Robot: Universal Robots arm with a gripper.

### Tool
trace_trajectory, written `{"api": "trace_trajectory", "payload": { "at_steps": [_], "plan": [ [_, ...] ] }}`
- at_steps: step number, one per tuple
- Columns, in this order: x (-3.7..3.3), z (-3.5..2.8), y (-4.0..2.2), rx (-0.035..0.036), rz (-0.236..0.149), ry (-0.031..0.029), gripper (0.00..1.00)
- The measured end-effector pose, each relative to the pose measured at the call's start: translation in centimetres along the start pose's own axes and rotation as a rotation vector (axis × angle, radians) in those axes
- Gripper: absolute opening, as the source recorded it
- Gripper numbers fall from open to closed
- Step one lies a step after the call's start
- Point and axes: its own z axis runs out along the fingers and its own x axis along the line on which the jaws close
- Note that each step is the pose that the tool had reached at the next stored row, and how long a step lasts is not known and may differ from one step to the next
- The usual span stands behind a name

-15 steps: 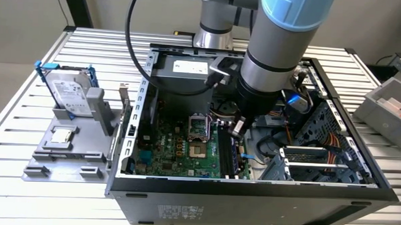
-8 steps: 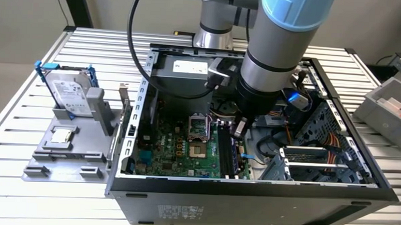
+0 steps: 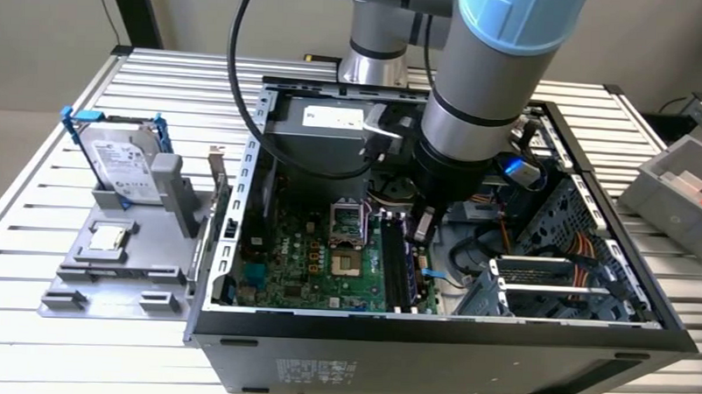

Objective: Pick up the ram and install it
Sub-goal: 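Press down the ram until it locks into place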

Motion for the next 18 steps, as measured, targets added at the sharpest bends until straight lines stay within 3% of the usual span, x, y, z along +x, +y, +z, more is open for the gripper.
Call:
{"api": "trace_trajectory", "payload": {
  "at_steps": [18],
  "plan": [
    [-0.01, 0.08, -0.04, -0.0038, -0.117, 0.0015, 0.0]
  ]
}}
